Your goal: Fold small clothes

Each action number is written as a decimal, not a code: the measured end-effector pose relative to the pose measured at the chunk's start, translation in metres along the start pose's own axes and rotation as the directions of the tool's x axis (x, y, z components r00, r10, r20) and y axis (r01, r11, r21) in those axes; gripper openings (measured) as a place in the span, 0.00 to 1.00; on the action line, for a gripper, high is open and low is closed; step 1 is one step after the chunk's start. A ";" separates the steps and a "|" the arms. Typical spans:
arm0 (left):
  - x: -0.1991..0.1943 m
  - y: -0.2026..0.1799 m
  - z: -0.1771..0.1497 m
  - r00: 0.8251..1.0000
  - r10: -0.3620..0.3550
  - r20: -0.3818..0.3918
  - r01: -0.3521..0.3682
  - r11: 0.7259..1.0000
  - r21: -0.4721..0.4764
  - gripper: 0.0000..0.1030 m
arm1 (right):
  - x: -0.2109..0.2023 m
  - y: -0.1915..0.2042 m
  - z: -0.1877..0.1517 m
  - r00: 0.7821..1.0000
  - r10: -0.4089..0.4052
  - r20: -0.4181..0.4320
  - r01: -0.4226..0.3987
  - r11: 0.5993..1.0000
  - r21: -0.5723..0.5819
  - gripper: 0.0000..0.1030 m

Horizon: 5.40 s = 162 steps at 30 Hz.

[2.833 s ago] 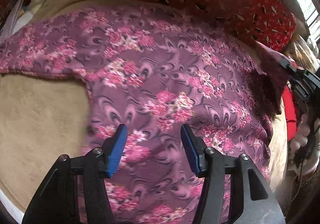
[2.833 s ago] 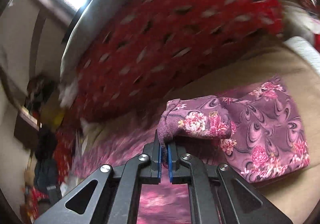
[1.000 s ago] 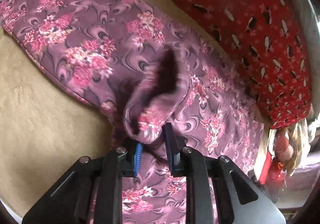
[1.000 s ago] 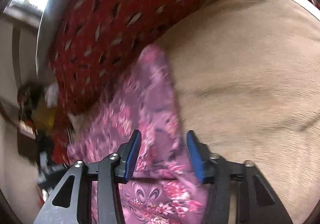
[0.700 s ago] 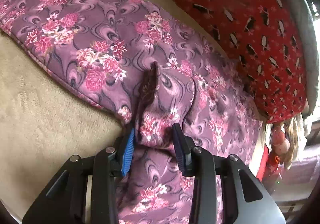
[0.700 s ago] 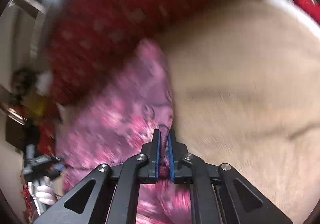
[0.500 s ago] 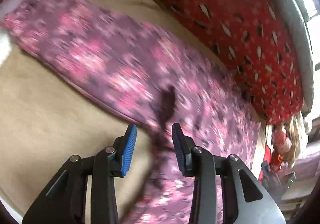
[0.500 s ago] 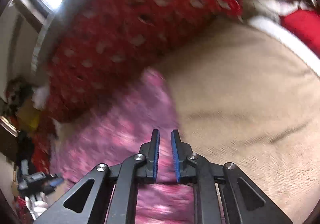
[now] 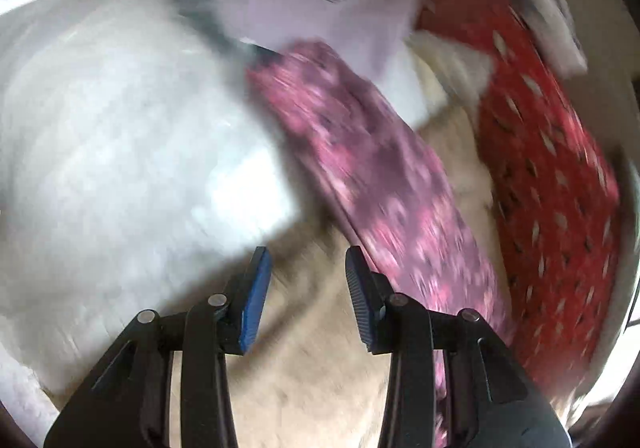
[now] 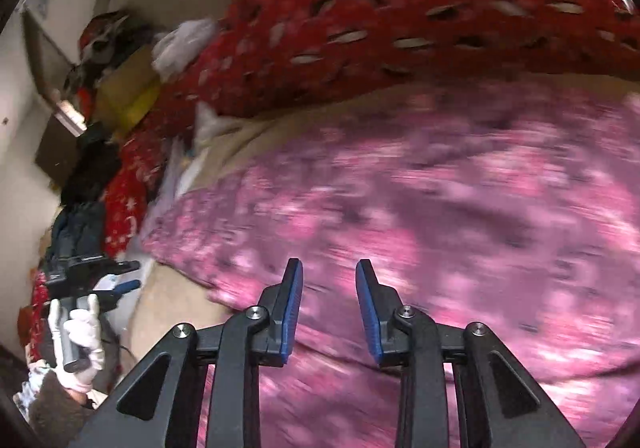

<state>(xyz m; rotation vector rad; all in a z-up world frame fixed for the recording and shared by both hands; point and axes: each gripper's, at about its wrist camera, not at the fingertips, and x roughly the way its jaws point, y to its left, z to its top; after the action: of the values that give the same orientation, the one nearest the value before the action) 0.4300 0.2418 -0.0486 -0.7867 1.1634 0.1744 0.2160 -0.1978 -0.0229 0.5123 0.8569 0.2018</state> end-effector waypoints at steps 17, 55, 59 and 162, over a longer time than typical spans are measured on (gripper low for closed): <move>0.047 -0.022 0.036 0.996 -0.089 -0.028 0.088 0.995 -0.054 0.23 | 0.071 0.055 0.002 0.996 -0.002 -0.085 -0.005 0.996 -0.085 0.31; 0.076 -0.246 -0.251 0.937 -0.041 -0.347 0.231 0.818 0.526 0.05 | -0.050 -0.090 -0.039 0.987 -0.134 0.086 0.132 0.991 0.032 0.34; 0.021 -0.214 -0.229 0.924 -0.205 -0.322 0.345 0.807 0.479 0.38 | -0.057 -0.084 -0.033 0.988 -0.143 0.060 0.142 0.990 0.007 0.37; -0.030 0.031 -0.326 0.878 0.203 -0.434 0.099 0.809 0.579 0.50 | -0.271 -0.182 -0.258 0.967 -0.173 -0.186 0.200 0.970 0.137 0.49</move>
<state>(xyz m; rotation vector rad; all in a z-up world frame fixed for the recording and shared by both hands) 0.1561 0.0656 -0.0915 -0.2311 1.6022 -0.3556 -0.1617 -0.3650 -0.0742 0.5603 1.0909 0.0057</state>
